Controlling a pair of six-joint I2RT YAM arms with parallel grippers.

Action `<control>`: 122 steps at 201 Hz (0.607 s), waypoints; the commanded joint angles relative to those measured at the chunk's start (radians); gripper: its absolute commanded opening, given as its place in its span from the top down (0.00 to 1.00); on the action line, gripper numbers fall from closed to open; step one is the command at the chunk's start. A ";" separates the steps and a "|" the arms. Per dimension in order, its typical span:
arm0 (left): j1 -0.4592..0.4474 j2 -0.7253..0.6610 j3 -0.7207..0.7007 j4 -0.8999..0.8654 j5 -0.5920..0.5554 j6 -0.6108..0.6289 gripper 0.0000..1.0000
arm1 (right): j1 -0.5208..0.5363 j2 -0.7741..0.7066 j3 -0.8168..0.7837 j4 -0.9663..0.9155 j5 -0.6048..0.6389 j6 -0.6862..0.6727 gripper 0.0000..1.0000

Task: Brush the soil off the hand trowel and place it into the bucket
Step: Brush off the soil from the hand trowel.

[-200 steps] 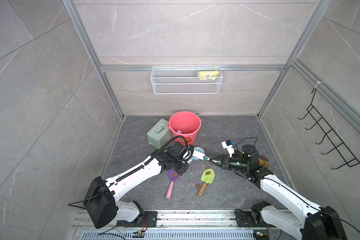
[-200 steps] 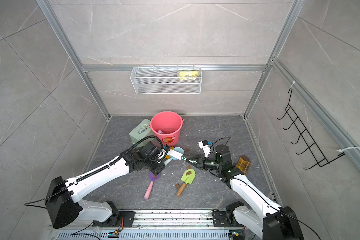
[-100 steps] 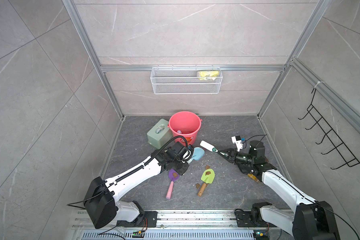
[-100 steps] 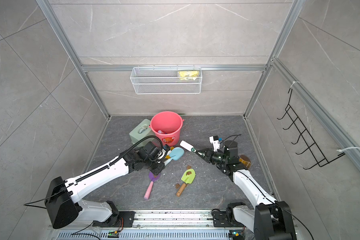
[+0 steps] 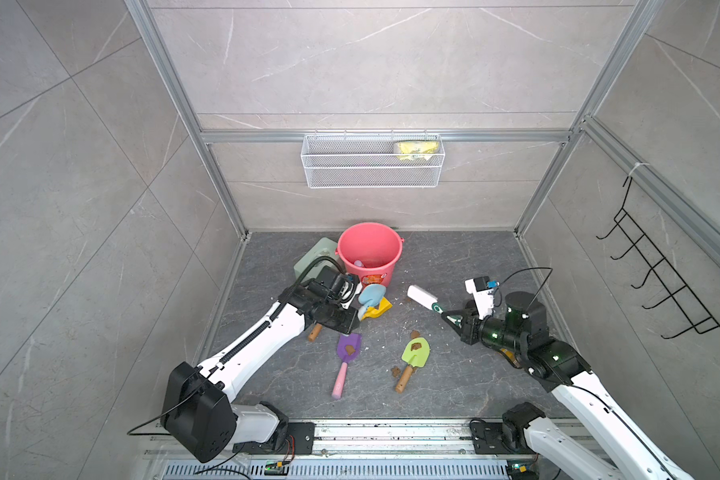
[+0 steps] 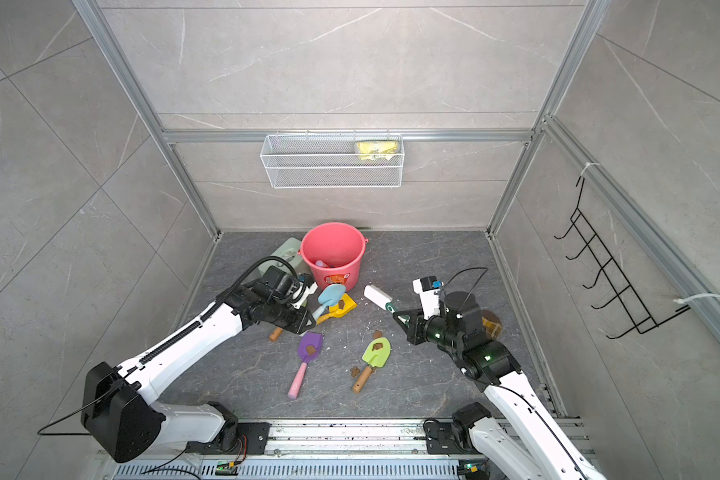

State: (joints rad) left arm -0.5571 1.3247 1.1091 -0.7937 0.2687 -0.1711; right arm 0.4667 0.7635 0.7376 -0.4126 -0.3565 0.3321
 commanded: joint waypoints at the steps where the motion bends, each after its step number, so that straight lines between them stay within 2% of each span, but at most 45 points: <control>1: 0.021 -0.062 0.038 -0.104 0.191 -0.074 1.00 | 0.135 0.013 0.007 -0.070 0.263 -0.125 1.00; 35: 0.054 -0.087 0.041 -0.173 0.269 -0.115 1.00 | 0.447 0.098 0.004 -0.019 0.543 -0.287 1.00; 53: 0.096 -0.083 0.035 -0.178 0.342 -0.124 1.00 | 0.637 0.189 0.014 0.024 0.718 -0.428 1.00; 70: 0.111 -0.057 0.045 -0.199 0.398 -0.131 1.00 | 0.767 0.292 0.030 0.060 0.844 -0.577 1.00; 87: 0.111 -0.026 0.067 -0.233 0.424 -0.127 1.00 | 0.823 0.366 0.027 0.130 0.900 -0.693 1.00; 122: 0.107 0.018 0.114 -0.311 0.394 -0.110 1.00 | 0.830 0.366 -0.050 0.329 0.808 -0.832 1.00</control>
State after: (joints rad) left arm -0.4465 1.3277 1.1656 -1.0248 0.6163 -0.2806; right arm 1.2942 1.1542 0.7238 -0.2771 0.4225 -0.3286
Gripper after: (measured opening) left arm 0.271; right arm 0.126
